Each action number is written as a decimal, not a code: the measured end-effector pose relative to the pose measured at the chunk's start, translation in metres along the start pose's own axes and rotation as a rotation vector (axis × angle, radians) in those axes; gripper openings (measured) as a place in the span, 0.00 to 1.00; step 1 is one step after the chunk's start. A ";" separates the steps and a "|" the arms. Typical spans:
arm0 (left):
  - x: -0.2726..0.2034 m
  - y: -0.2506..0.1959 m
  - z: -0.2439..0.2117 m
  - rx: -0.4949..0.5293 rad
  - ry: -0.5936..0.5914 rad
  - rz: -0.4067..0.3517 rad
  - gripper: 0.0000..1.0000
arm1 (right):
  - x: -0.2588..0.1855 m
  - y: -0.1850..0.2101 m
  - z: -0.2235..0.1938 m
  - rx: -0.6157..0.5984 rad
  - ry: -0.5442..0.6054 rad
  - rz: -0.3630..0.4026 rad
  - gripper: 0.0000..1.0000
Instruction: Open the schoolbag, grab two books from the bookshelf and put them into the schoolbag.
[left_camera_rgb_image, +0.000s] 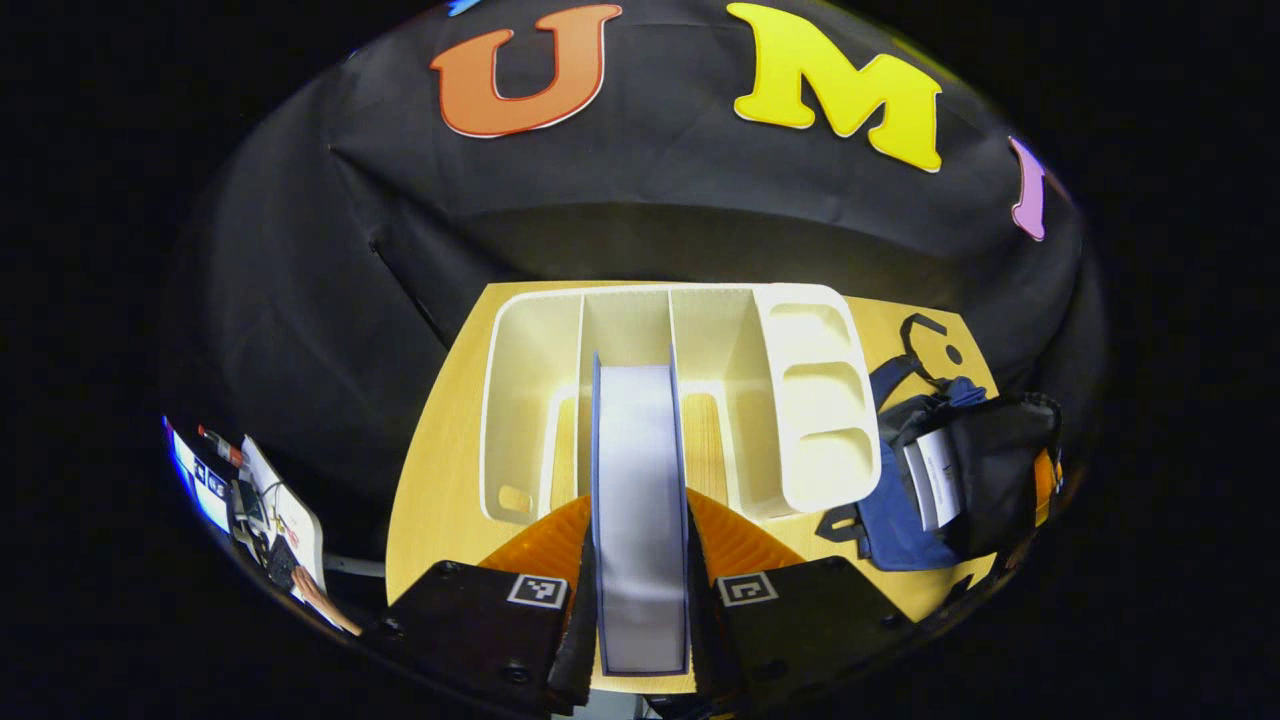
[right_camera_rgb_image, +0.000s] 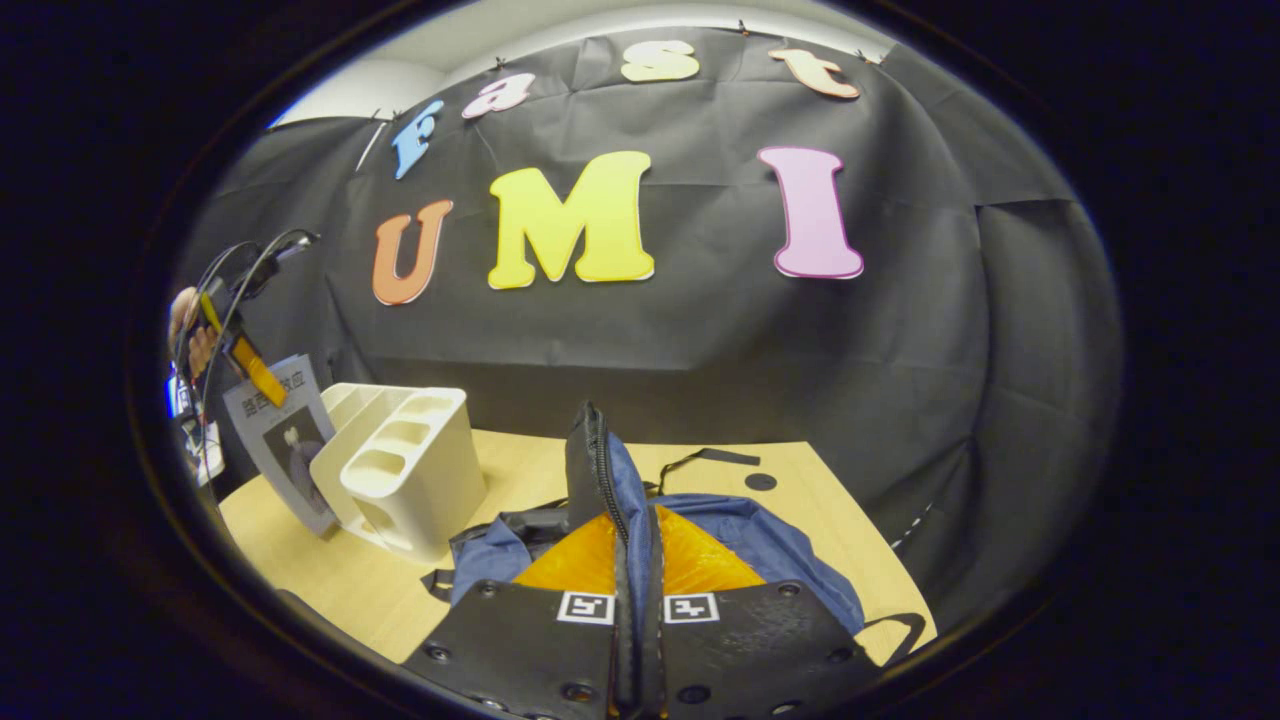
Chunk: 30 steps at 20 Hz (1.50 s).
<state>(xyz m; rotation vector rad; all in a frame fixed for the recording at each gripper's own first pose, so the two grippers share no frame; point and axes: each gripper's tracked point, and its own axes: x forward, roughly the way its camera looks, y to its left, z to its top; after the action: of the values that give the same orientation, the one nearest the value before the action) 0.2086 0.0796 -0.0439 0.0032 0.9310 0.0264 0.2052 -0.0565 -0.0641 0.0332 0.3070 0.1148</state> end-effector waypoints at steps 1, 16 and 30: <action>-0.007 0.002 -0.012 -0.020 -0.005 -0.008 0.39 | 0.000 0.000 0.000 0.000 0.002 -0.001 0.04; -0.073 -0.021 -0.114 -0.334 -0.059 -0.260 0.39 | -0.007 0.008 -0.006 0.010 0.029 -0.014 0.04; -0.057 -0.171 -0.078 -0.447 -0.104 -0.826 0.40 | -0.013 0.011 0.012 -0.016 0.039 -0.020 0.04</action>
<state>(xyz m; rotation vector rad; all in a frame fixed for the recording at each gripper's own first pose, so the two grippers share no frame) 0.1159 -0.0935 -0.0471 -0.7841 0.7500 -0.5262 0.1950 -0.0478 -0.0483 0.0121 0.3454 0.0982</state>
